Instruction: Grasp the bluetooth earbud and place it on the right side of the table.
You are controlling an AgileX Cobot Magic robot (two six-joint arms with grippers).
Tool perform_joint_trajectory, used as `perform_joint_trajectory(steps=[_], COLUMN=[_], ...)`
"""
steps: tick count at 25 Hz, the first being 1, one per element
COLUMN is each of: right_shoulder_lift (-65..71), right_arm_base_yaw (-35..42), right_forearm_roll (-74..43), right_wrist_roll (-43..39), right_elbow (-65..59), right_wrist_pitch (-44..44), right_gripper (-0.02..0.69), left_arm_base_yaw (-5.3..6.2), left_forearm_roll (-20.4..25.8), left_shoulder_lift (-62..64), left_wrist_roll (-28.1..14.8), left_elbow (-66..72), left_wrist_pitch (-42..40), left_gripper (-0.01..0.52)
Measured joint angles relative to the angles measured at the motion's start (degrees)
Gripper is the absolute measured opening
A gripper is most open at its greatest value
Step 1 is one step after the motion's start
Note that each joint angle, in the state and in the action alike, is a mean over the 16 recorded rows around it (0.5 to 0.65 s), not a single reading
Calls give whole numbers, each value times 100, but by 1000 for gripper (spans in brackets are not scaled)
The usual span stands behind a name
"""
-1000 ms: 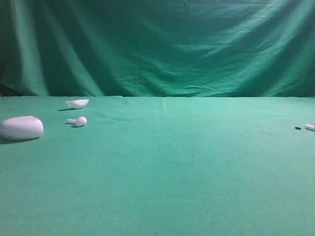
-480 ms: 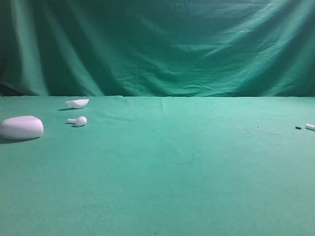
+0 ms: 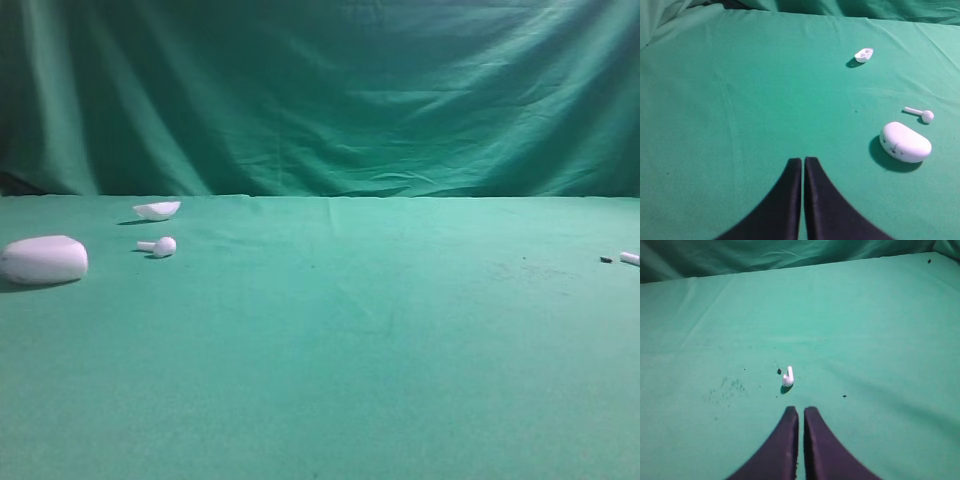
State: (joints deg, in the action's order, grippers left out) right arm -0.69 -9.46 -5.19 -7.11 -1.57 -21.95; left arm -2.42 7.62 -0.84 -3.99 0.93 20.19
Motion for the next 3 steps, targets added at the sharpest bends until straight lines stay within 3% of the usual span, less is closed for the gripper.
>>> perform_joint_trajectory(steps=[3], right_shoulder_lift=[0], right_arm_base_yaw=[0], right_forearm_roll=[0], right_wrist_roll=[0], right_elbow=[0], right_wrist_pitch=[-1], right_gripper=[0], left_arm_base_yaw=[0], left_forearm_roll=[0], left_shoulder_lift=[0], left_wrist_roll=[0], left_elbow=[0], left_wrist_pitch=[0], left_gripper=[0])
